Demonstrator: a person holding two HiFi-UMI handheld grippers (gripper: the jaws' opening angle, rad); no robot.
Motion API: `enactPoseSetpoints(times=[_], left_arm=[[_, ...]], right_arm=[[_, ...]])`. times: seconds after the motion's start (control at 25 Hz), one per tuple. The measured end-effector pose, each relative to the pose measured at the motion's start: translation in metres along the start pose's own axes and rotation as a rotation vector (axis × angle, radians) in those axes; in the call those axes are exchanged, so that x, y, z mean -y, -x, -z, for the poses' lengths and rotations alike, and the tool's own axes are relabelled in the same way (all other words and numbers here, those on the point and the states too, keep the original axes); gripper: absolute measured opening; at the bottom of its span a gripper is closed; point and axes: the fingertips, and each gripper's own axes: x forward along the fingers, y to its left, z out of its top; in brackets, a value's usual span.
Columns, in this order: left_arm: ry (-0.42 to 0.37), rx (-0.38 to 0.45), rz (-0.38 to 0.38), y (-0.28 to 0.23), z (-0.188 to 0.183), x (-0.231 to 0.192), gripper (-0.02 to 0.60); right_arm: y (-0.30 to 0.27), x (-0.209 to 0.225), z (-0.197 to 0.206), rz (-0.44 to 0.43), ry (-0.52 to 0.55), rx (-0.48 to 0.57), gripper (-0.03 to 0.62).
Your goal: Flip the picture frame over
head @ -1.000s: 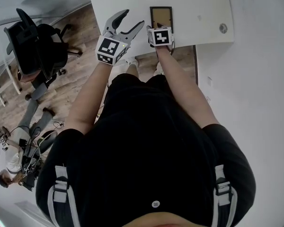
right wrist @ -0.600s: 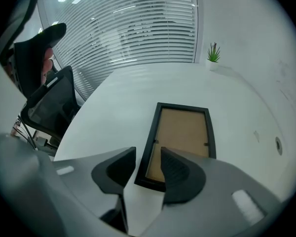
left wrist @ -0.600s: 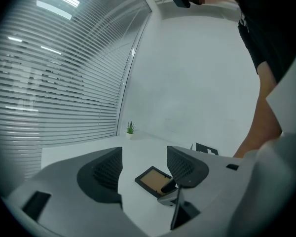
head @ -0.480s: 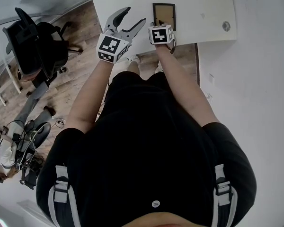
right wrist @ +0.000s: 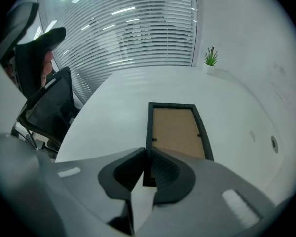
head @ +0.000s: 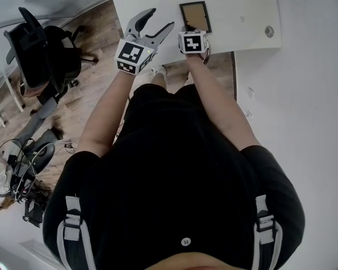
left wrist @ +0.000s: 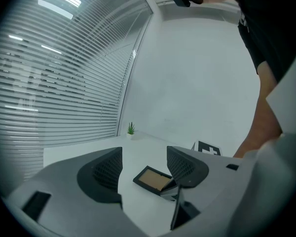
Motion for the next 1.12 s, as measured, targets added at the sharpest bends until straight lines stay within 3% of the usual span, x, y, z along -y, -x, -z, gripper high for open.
enactPoseSetpoints(times=[0.28, 0.48, 0.88, 1.12], left_arm=[[0.0, 0.013, -0.015, 0.005, -0.01, -0.015, 0.285], [-0.015, 0.027, 0.016, 0.029, -0.014, -0.01, 0.285], [-0.022, 0.05, -0.045, 0.041, -0.024, -0.009, 0.285], [-0.021, 0.056, -0.115, 0.045, -0.029, -0.003, 0.284]], right_arm=[[0.019, -0.001, -0.027, -0.051, -0.059, 0.008, 0.049], [0.04, -0.027, -0.025, -0.112, -0.137, 0.044, 0.049], [0.061, -0.039, -0.047, -0.338, -0.316, 0.103, 0.051], [0.074, -0.044, -0.06, -0.48, -0.367, 0.131, 0.051]])
